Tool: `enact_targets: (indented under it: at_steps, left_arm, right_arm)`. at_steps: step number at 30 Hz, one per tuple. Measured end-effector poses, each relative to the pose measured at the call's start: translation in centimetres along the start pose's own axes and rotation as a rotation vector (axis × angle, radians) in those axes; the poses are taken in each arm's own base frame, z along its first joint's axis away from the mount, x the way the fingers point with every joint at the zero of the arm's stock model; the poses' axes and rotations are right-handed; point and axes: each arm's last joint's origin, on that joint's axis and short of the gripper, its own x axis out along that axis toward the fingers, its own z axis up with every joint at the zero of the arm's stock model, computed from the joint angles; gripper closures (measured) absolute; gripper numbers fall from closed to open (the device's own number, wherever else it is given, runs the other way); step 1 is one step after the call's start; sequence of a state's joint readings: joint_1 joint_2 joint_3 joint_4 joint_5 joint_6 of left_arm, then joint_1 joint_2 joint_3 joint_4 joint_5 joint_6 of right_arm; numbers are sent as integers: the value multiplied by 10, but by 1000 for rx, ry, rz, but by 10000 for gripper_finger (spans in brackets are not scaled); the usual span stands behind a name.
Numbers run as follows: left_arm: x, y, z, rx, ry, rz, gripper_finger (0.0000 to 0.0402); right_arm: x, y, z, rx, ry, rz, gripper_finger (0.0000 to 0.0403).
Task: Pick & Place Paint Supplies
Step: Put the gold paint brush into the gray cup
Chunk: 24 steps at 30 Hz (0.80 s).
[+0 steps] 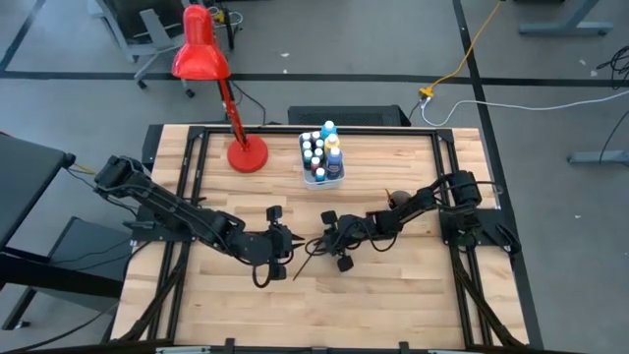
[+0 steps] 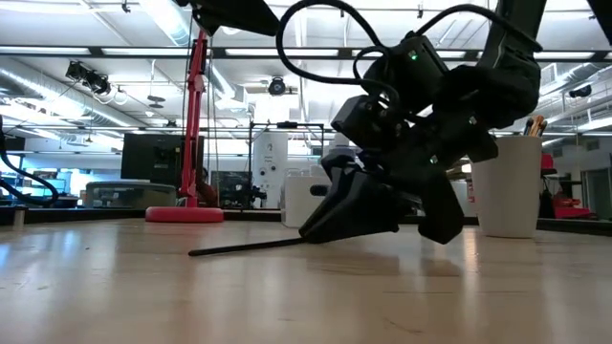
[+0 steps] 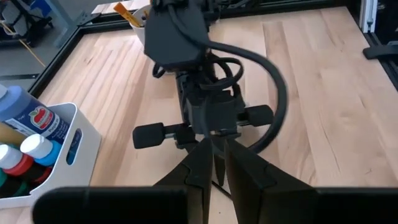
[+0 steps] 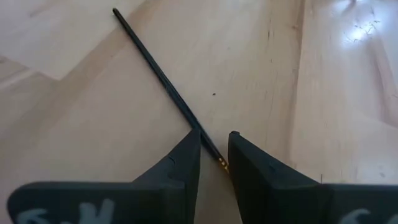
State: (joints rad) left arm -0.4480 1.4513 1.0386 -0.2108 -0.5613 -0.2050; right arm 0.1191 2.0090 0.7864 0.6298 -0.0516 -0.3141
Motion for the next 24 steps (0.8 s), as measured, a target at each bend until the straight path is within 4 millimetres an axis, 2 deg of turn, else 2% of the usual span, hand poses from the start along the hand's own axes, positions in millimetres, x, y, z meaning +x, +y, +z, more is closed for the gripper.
enact_targets:
  at_steps: [7,14,20,24]
  left_arm:
    - [0,0,0,-32,0,-1,349]
    - [0,-1,0,-48,0,-3,349]
    - [0,-1,0,-61,0,-3,349]
    - [0,-1,0,-77,1,-3,349]
  right_arm:
    - [0,-3,-2,-45,-16,83,326]
    - [-1,1,-4,-54,7,114,393]
    - [-2,2,0,-58,-24,107,398]
    - [-9,3,8,-61,-40,126,401]
